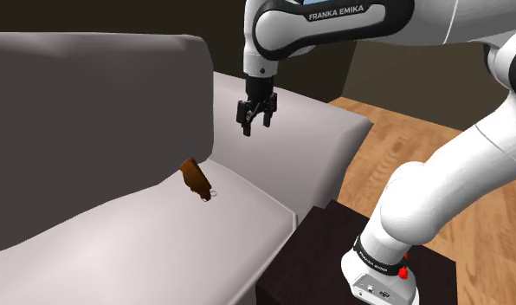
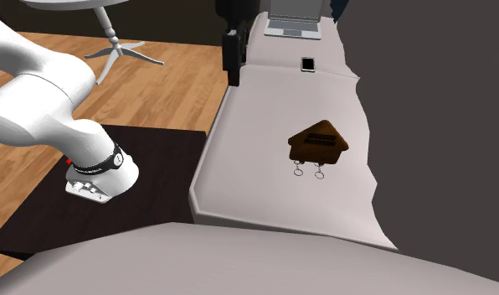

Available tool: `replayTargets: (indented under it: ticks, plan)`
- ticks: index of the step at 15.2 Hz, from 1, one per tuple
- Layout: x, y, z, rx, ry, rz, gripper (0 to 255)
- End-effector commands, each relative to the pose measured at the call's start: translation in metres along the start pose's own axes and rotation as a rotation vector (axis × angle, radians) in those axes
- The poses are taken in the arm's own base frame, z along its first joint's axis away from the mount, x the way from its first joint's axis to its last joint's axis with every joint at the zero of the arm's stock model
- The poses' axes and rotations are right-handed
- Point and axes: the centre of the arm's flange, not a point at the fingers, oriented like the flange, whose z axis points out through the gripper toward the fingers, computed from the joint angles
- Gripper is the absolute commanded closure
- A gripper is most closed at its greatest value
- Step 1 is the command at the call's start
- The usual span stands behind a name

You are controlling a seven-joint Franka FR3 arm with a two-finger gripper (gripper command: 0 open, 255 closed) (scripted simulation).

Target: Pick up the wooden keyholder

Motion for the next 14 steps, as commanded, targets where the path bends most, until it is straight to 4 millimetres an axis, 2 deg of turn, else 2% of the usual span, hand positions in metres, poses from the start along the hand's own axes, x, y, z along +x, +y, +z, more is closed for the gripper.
replayTargets:
  ticks: [1, 14]
  plan:
    - [0.026, -0.009, 0.011, -0.005, 0.000, 0.000, 0]
    - [0.172, -0.062, 0.090, -0.042, -0.008, -0.002, 0]
